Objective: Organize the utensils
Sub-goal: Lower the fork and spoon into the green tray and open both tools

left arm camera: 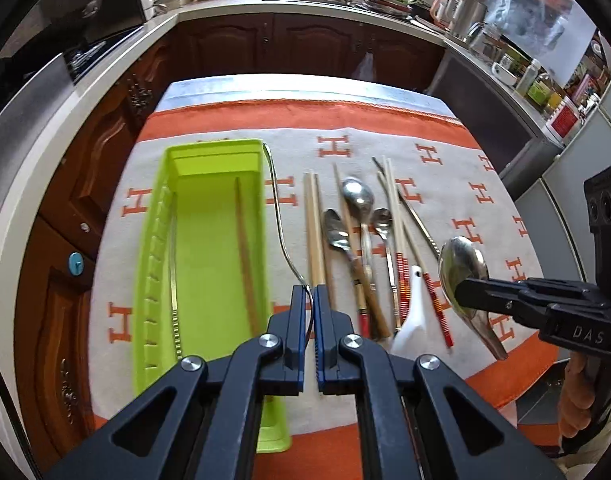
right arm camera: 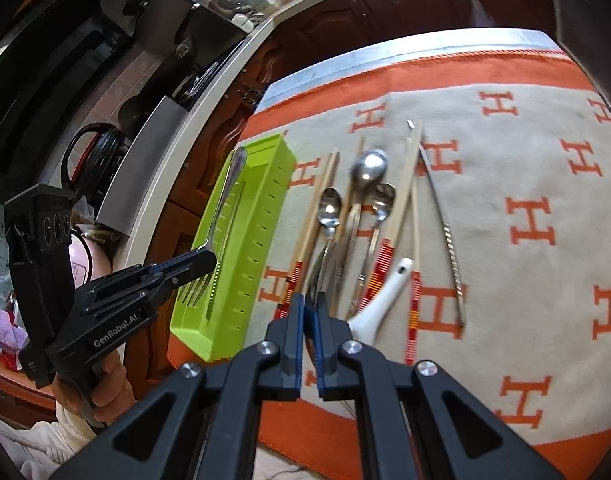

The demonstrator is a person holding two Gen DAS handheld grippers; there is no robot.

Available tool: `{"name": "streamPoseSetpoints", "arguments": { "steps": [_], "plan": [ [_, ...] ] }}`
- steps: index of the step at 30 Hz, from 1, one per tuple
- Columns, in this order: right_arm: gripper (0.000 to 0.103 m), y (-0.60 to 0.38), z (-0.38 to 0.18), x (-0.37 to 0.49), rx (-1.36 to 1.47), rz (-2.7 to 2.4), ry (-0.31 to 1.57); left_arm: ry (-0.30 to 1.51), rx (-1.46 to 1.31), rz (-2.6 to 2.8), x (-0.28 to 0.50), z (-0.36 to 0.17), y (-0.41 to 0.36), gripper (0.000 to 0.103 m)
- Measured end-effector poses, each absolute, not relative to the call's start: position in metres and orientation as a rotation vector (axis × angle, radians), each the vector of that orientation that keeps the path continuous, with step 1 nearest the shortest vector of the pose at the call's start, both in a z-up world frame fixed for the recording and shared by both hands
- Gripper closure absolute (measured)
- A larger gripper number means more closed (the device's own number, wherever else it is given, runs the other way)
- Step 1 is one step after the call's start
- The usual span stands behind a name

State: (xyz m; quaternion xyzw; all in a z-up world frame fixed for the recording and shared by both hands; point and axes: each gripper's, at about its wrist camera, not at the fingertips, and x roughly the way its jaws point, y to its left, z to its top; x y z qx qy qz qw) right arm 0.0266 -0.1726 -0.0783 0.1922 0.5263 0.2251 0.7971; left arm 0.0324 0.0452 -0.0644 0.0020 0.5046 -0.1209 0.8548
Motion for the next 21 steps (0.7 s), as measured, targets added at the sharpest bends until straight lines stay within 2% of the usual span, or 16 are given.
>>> {"name": "streamPoseSetpoints", "arguments": {
  "steps": [7, 14, 21],
  "plan": [
    [0.099, -0.095, -0.068, 0.062, 0.390, 0.565, 1.162, 1.054, -0.024, -0.208, 0.021, -0.075, 0.105, 0.101],
    [0.099, -0.043, -0.094, 0.089, 0.461, 0.535, 1.236, 1.107, -0.077, -0.260, 0.022, -0.109, 0.118, 0.101],
    [0.099, -0.033, -0.114, 0.115, 0.577, 0.433, 1.252, 1.146, -0.130, -0.310, 0.029, -0.130, 0.123, 0.100]
  ]
}}
